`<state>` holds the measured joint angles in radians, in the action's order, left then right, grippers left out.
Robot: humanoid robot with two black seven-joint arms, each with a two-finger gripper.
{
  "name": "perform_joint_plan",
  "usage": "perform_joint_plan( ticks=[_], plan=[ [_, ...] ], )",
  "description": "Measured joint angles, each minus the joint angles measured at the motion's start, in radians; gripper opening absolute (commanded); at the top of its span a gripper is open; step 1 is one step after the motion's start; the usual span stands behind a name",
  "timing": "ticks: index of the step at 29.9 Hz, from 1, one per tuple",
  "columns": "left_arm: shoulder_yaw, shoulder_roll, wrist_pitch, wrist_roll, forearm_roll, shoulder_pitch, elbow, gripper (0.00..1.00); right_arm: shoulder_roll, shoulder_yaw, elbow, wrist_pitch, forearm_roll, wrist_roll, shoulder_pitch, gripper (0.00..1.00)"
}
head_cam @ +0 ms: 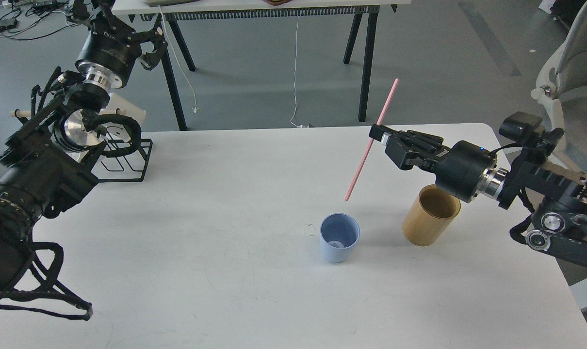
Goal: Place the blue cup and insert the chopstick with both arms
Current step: 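Lift the pink stick out of the tan cup over the blue cup, then lower the pink stick into the blue cup with the right gripper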
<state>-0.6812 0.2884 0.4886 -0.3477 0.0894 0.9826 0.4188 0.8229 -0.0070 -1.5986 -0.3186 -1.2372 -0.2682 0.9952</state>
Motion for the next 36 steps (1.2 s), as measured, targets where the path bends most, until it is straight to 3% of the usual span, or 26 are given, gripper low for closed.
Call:
perform_joint_plan(
  ticks=[8, 20, 25, 36],
  plan=[
    [-0.008, -0.001, 0.0, -0.005, 0.001, -0.011, 0.0, 1.0, -0.136, -0.103, 0.144, 0.004, -0.023, -0.004, -0.002, 0.01],
    [-0.008, 0.004, 0.0, -0.005, 0.001, -0.012, 0.0, 1.0, -0.207, -0.12, 0.233, 0.006, -0.028, -0.005, -0.052, 0.03],
    [-0.008, 0.005, 0.0, -0.006, 0.002, -0.013, 0.0, 1.0, -0.214, -0.135, 0.233, 0.009, -0.028, -0.005, -0.064, 0.19],
    [-0.008, 0.005, 0.0, -0.007, 0.002, -0.021, 0.0, 1.0, -0.214, -0.142, 0.231, 0.009, -0.027, -0.006, -0.075, 0.42]
  ],
)
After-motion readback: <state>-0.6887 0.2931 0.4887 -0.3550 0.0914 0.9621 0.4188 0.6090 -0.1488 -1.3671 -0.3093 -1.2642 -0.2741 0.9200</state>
